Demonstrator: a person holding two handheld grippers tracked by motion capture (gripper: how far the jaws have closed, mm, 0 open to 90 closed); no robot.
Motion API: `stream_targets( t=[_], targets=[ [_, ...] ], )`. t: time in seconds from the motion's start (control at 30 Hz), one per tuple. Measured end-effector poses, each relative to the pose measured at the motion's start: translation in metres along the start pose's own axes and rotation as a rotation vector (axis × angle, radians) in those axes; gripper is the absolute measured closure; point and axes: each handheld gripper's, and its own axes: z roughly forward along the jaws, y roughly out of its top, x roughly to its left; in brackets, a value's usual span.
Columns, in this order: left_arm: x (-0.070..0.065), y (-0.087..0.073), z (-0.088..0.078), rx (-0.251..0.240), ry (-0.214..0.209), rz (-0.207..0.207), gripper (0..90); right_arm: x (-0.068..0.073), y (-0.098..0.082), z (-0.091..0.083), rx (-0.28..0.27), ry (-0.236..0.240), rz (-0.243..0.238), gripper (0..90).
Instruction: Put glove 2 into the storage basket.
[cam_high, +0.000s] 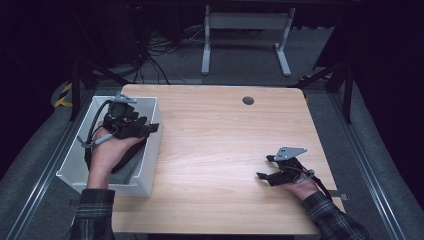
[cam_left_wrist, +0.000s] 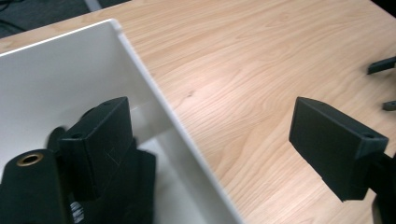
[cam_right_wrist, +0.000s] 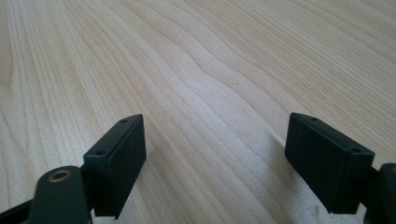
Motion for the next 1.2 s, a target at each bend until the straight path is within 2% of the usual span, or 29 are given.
stream_targets(
  t=[0.3,0.33,0.47,0.7,0.97,1.2],
  targets=[
    [-0.038,0.010,0.023,-0.022,-0.087,0.055,13.8,0.000,0.000,0.000,0.000,0.000,0.000,20.9],
    [-0.038,0.010,0.023,-0.022,-0.087,0.055,13.8,0.000,0.000,0.000,0.000,0.000,0.000,20.9],
    [-0.061,0.011,0.037,-0.018,-0.120,0.088,13.8,0.000,0.000,0.000,0.000,0.000,-0.001,20.8],
    [-0.087,0.007,0.057,-0.003,-0.155,0.125,13.8,0.000,0.000,0.000,0.000,0.001,-0.001,20.5],
    [-0.106,-0.003,0.080,0.042,-0.167,0.158,13.8,0.000,0.000,0.000,0.001,0.003,-0.002,20.3],
    [-0.120,-0.020,0.103,0.080,-0.167,0.182,13.1,0.000,0.000,0.000,0.000,0.003,-0.002,20.2]
  ],
)
